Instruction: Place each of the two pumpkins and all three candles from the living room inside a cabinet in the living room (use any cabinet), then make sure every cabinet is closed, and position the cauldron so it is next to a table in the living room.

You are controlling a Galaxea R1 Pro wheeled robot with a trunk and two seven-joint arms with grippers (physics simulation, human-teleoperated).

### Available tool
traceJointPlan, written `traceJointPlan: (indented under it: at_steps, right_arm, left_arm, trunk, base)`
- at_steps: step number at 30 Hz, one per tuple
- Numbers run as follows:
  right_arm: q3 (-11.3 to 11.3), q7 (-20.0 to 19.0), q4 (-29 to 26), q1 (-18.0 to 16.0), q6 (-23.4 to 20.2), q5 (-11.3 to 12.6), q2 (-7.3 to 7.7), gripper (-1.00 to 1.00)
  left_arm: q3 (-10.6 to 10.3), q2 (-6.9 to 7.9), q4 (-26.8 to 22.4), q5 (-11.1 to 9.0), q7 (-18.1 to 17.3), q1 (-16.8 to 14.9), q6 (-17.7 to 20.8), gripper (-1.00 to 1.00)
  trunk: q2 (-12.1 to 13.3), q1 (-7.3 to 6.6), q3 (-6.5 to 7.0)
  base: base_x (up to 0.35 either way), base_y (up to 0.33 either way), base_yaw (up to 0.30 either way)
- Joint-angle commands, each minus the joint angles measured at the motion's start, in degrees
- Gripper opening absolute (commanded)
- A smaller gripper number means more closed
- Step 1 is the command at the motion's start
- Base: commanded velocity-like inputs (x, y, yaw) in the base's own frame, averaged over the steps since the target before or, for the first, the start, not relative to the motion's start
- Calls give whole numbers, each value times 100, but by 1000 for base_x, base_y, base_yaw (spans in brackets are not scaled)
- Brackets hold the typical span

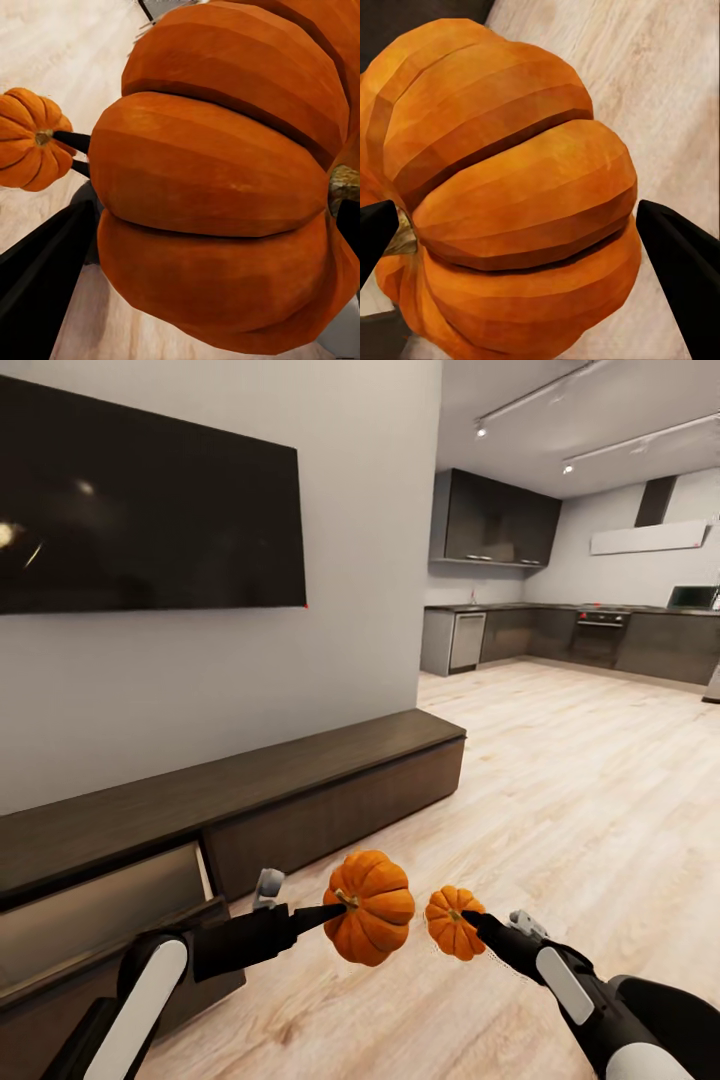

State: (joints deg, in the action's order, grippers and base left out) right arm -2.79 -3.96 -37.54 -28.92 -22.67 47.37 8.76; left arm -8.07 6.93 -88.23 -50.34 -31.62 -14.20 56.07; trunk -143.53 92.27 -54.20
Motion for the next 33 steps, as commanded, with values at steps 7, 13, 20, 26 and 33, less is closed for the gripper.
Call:
traceJointPlan:
  at_steps: [7,13,20,26,33]
  right_arm:
    - [-28,338,-8,-194,151,44,7,-100]
    - [-56,333,-12,-209,246,24,-8,-100]
    - [-39,59,-16,-211,227,29,12,-100]
    - [-21,-154,-16,-211,237,43,20,-100]
    - [-19,-266,-16,-211,259,64,20,-100]
  left_arm:
    - [9,8,-1,6,-2,-4,18,-100]
    - [17,6,22,13,6,-4,10,-100]
    - [34,3,32,15,7,-4,9,-100]
    - [36,2,42,15,7,-4,9,-100]
    - [28,2,47,15,7,-4,9,-100]
  trunk:
    - [8,-19,150]
    - [16,-34,283]
    - [25,-52,438]
    - [150,-127,558]
    - [431,-280,684]
  base:
    - [0,0,0]
    - [0,0,0]
    - [0,0,0]
    - [0,0,0]
    - [0,0,0]
